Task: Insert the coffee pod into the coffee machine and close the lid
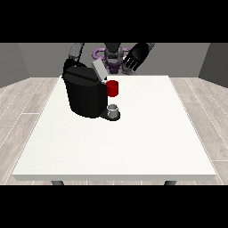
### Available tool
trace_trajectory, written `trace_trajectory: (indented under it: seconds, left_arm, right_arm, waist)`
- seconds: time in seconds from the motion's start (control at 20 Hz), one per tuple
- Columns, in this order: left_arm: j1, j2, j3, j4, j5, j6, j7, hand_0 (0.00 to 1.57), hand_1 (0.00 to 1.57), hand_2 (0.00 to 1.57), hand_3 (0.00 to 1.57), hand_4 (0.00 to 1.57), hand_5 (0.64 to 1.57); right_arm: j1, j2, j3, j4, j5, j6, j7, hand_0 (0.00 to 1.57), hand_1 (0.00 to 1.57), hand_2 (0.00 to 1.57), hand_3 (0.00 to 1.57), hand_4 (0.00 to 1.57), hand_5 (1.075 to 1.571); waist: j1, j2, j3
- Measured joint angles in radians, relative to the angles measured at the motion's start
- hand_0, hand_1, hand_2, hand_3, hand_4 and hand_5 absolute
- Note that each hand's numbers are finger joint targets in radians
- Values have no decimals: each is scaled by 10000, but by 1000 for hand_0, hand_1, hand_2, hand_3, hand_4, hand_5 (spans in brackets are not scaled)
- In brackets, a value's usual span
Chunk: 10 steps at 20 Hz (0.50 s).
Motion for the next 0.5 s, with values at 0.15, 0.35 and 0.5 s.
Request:
trace_trajectory:
  seconds: [0.15, 0.35, 0.5]
  left_arm:
    - [-657, 387, 395, 162, 134, -100, 161, 1256, 1256, 1287, 1265, 488, 1571]
    - [-1161, 530, 561, 304, 141, -111, 344, 1203, 1203, 1267, 1262, 487, 1571]
    - [-1508, 689, 576, 391, 30, -59, 388, 1222, 1222, 1288, 1238, 475, 1571]
  right_arm:
    - [-292, -159, -49, -250, -54, 141, 72, 0, 0, 0, 0, 0, 1571]
    - [-499, -171, -33, -484, -2, 87, 276, 0, 0, 0, 0, 263, 1571]
    - [-703, -153, -129, -578, -46, 5, 261, 0, 0, 0, 0, 0, 1571]
  waist:
    - [-329, 408, 1]
    - [-590, 672, 1]
    - [-718, 1032, 0]
